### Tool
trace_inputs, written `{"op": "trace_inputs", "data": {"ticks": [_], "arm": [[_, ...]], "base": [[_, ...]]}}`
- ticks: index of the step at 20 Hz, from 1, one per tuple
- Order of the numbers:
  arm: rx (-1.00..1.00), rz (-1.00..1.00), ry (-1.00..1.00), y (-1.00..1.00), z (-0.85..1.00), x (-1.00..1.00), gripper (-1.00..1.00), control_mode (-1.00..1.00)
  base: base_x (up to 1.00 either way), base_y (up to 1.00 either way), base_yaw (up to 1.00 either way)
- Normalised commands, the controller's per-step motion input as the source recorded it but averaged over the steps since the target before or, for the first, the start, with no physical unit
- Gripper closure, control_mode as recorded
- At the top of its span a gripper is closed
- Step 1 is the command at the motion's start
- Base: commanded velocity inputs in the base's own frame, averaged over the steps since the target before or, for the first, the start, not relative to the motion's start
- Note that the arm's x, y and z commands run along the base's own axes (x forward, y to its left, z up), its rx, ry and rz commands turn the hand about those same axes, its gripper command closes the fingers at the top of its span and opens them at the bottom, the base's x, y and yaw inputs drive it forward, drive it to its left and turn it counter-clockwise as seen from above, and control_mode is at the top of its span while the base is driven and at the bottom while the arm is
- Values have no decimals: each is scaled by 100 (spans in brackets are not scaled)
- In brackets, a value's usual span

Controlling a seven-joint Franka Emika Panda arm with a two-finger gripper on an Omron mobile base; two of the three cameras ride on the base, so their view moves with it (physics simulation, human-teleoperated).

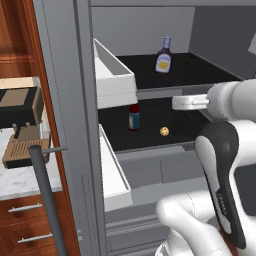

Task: Place the condiment bottle and condiment bottle from the counter to the top shelf of the fridge. If the existing items in the fridge are on the top shelf, move them to other shelves.

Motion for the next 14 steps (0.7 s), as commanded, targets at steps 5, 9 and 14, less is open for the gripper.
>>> {"op": "trace_inputs", "data": {"ticks": [5,9,14], "arm": [[-7,9,21,0,-47,-77,-100,100],[0,0,0,0,0,0,-100,100],[0,0,0,0,0,0,-100,100]], "base": [[-20,0,2],[-100,0,11],[-100,9,11]]}}
